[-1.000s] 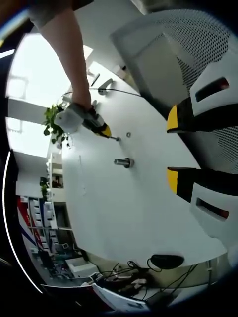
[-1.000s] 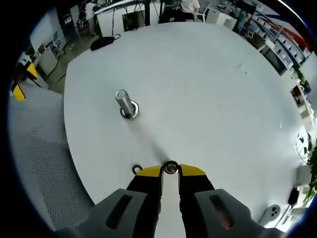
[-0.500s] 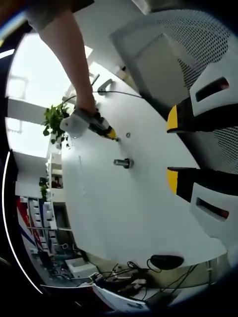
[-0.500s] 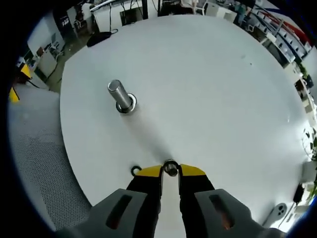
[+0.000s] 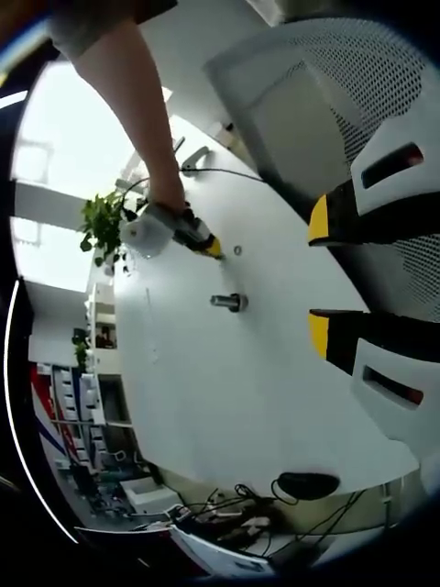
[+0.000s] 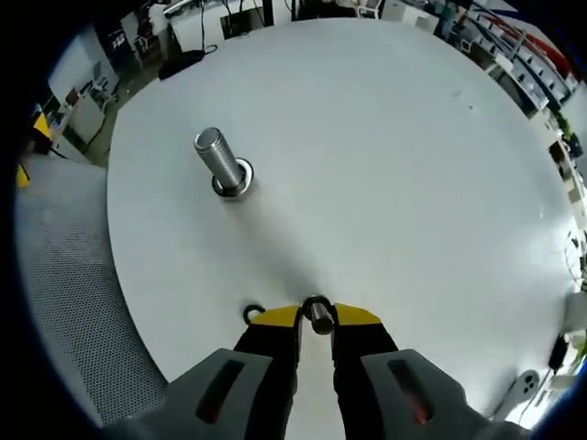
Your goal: Place the washer onto the threaded stud by aligning its center hole with the stud, sliding it down to the base, and recovering from edge contact or off-axis alignment until the washer reaches the visible bottom stop.
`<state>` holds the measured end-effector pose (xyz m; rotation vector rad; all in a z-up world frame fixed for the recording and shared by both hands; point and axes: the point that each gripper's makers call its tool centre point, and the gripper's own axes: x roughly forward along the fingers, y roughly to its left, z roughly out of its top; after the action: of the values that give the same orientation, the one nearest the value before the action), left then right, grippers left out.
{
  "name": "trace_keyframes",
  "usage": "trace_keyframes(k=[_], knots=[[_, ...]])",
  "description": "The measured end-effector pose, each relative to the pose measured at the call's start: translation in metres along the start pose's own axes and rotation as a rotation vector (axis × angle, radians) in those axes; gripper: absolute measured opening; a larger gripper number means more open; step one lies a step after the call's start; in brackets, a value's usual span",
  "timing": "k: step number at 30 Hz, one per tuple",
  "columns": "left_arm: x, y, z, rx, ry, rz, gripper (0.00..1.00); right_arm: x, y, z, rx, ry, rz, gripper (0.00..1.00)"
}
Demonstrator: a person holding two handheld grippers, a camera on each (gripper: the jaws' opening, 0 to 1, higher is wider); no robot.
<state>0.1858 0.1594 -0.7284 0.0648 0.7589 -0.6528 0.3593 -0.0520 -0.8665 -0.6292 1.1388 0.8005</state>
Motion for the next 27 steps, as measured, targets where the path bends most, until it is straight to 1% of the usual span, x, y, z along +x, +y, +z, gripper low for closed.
trace_keyframes(k=[8, 13, 18, 23, 27], knots=[[0.0, 0.0, 0.0, 0.002, 0.0, 0.001, 0.25, -0.002, -0.003, -0.004, 0.015, 0.001, -0.016, 0.17], [0.0, 0.0, 0.001, 0.0, -0.004, 0.002, 0.25, -0.01, -0.004, -0.007, 0.037, -0.01, -0.023, 0.19], [-0.001, 0.0, 0.002, 0.001, -0.009, 0.001, 0.25, -0.016, -0.005, -0.015, 0.046, -0.009, -0.031, 0.19], [-0.001, 0.001, 0.002, -0.001, -0.013, 0.004, 0.25, -0.017, -0.004, -0.018, 0.053, -0.011, -0.027, 0.2], [-0.001, 0.001, 0.003, -0.001, -0.013, 0.005, 0.25, -0.016, 0.006, -0.022, 0.046, -0.001, -0.007, 0.2]])
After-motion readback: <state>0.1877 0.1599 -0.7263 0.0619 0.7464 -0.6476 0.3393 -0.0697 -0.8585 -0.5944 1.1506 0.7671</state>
